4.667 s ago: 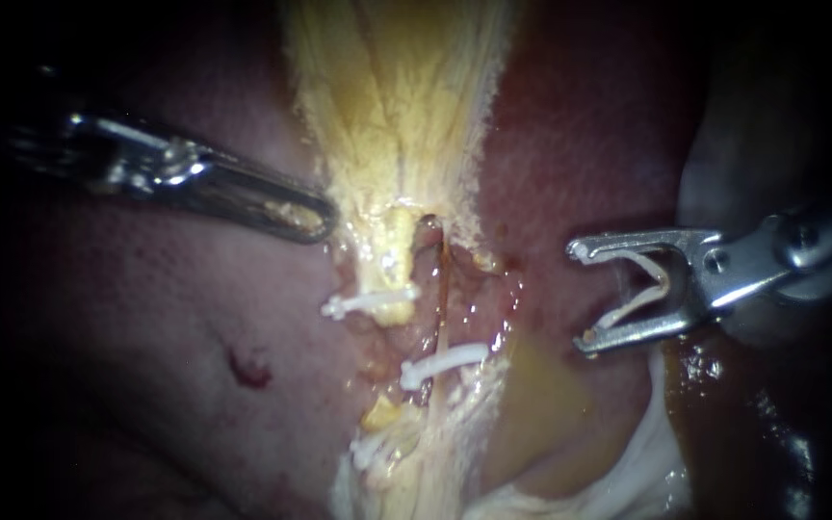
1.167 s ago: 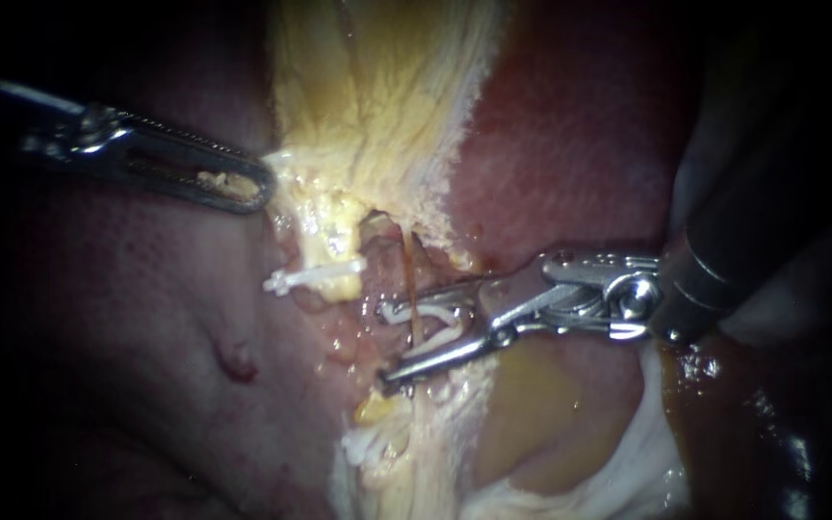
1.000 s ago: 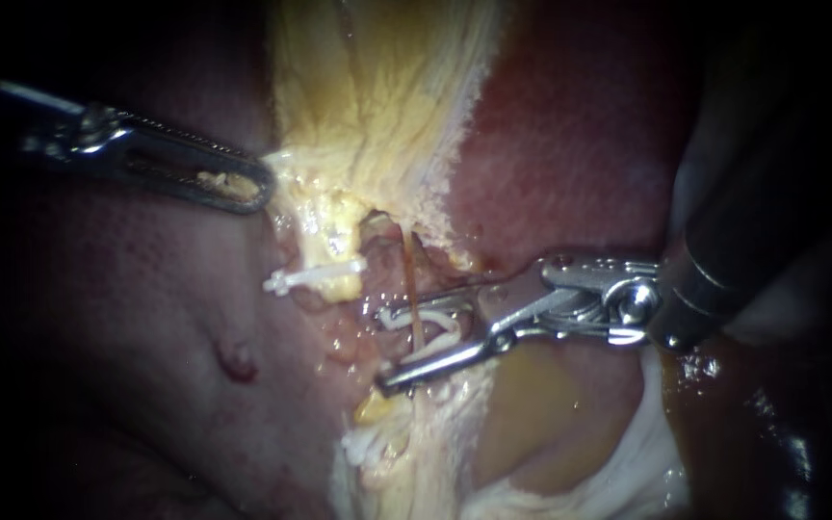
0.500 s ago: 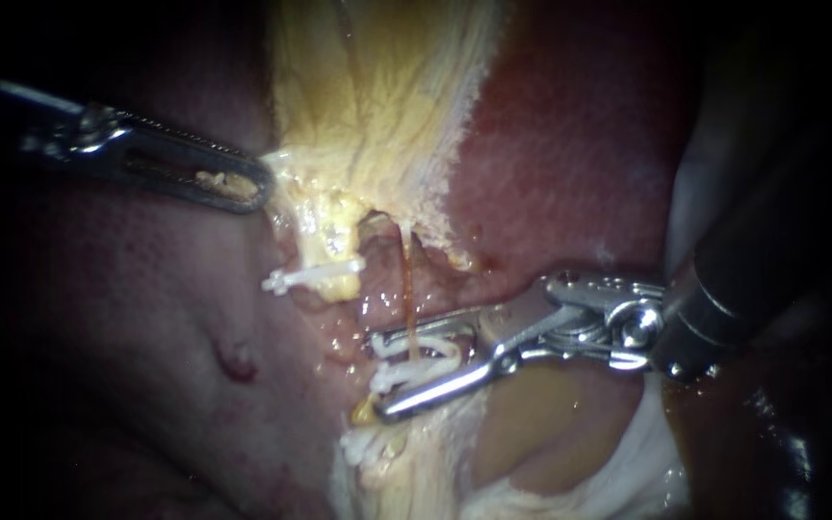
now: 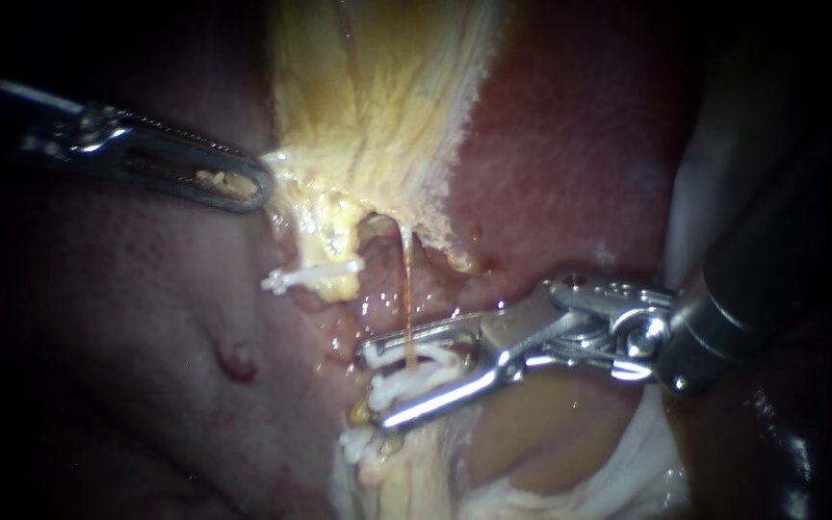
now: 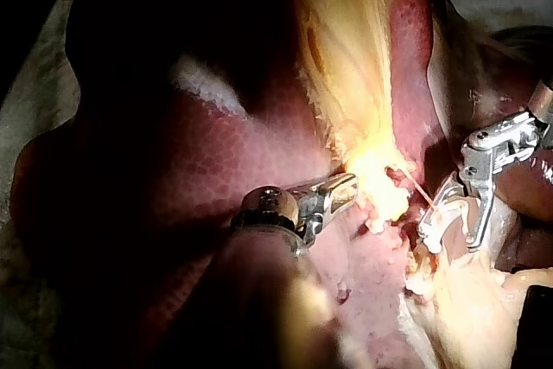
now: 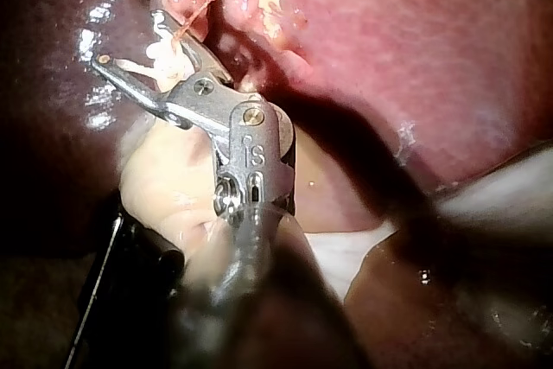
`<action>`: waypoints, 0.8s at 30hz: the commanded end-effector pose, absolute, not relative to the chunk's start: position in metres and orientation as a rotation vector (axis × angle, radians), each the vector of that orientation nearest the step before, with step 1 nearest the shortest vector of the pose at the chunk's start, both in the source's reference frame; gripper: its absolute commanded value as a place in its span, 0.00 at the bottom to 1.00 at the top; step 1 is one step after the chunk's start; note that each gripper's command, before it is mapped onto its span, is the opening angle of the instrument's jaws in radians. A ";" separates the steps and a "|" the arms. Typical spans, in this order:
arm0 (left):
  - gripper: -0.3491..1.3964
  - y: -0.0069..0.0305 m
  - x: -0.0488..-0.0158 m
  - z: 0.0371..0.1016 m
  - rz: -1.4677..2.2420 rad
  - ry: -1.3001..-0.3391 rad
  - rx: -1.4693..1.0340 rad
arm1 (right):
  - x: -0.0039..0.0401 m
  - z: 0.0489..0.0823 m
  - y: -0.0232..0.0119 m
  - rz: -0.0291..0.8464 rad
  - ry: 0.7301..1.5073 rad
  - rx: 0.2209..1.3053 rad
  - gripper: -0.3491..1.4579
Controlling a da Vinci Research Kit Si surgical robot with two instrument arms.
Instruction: Clipping second clip right tube
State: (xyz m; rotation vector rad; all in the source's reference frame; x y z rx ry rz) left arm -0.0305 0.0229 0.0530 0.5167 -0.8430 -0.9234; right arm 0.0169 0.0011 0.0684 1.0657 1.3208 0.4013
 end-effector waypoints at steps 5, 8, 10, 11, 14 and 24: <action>0.00 0.0229 -0.0305 0.0531 -0.923 -0.843 0.516 | 0.0170 0.0684 0.0011 0.405 1.322 1.072 0.47; 0.00 0.0229 -0.0305 0.0531 -0.923 -0.843 0.516 | 0.0169 0.0683 0.0012 0.405 1.322 1.073 0.46; 0.00 0.0229 -0.0305 0.0531 -0.923 -0.843 0.516 | 0.0169 0.0682 0.0013 0.405 1.322 1.073 0.45; 0.00 0.0229 -0.0305 0.0531 -0.923 -0.843 0.516 | 0.0168 0.0682 0.0013 0.405 1.322 1.074 0.45; 0.00 0.0229 -0.0305 0.0531 -0.924 -0.843 0.516 | 0.0166 0.0681 0.0014 0.405 1.322 1.075 0.43; 0.00 0.0229 -0.0305 0.0532 -0.924 -0.843 0.516 | 0.0159 0.0681 0.0014 0.401 1.322 1.079 0.20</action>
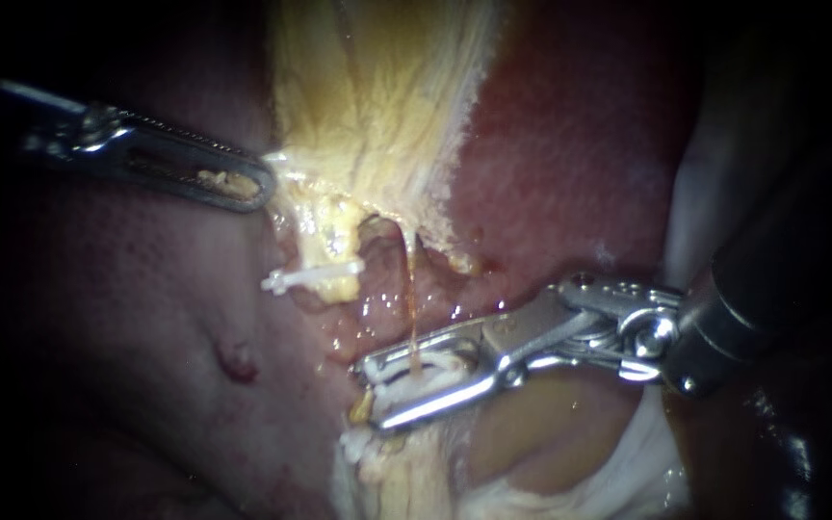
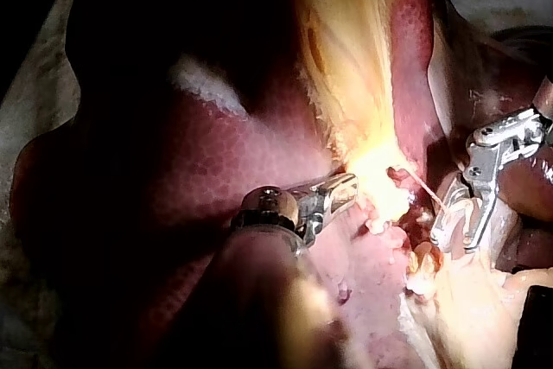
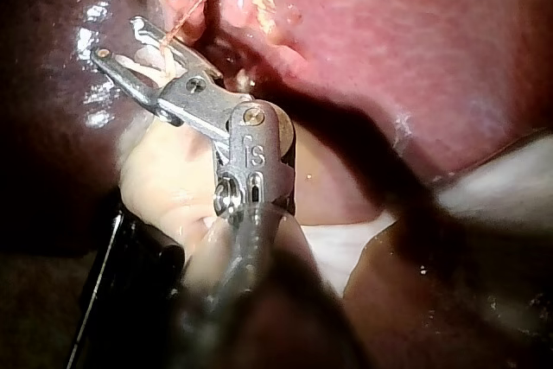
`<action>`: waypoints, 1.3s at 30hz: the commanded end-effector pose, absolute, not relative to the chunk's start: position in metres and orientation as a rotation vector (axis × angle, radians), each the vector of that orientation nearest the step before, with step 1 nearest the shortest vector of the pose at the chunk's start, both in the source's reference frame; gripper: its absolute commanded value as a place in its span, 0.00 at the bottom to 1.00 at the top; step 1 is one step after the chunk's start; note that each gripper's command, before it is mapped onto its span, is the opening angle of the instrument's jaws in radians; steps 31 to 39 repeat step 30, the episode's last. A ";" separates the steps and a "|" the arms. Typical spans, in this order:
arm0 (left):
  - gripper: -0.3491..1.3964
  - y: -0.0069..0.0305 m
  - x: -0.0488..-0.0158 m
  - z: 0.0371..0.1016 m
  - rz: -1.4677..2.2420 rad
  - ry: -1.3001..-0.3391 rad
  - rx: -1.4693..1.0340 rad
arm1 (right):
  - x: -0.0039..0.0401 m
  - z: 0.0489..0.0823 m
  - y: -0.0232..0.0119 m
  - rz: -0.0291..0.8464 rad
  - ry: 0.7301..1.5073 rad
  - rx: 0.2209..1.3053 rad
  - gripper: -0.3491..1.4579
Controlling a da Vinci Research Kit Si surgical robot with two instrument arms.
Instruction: Clipping second clip right tube
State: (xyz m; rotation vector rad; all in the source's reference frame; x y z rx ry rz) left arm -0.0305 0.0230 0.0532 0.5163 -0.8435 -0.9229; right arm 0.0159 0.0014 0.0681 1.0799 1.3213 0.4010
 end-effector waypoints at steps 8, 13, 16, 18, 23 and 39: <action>0.00 0.0230 -0.0305 0.0532 -0.924 -0.843 0.516 | 0.0156 0.0683 0.0017 0.401 1.322 1.081 0.03; 0.00 0.0230 -0.0305 0.0532 -0.924 -0.843 0.516 | 0.0151 0.0683 0.0020 0.445 1.294 1.085 0.00; 0.00 0.0230 -0.0305 0.0532 -0.924 -0.843 0.516 | 0.0147 0.0684 0.0024 0.443 1.282 1.104 0.00; 0.00 0.0230 -0.0305 0.0532 -0.924 -0.843 0.516 | 0.0146 0.0684 0.0024 0.443 1.282 1.105 0.00; 0.00 0.0230 -0.0305 0.0532 -0.924 -0.843 0.516 | 0.0146 0.0684 0.0024 0.441 1.279 1.104 0.00; 0.00 0.0230 -0.0306 0.0532 -0.924 -0.843 0.516 | 0.0145 0.0687 0.0025 0.434 1.278 1.112 0.00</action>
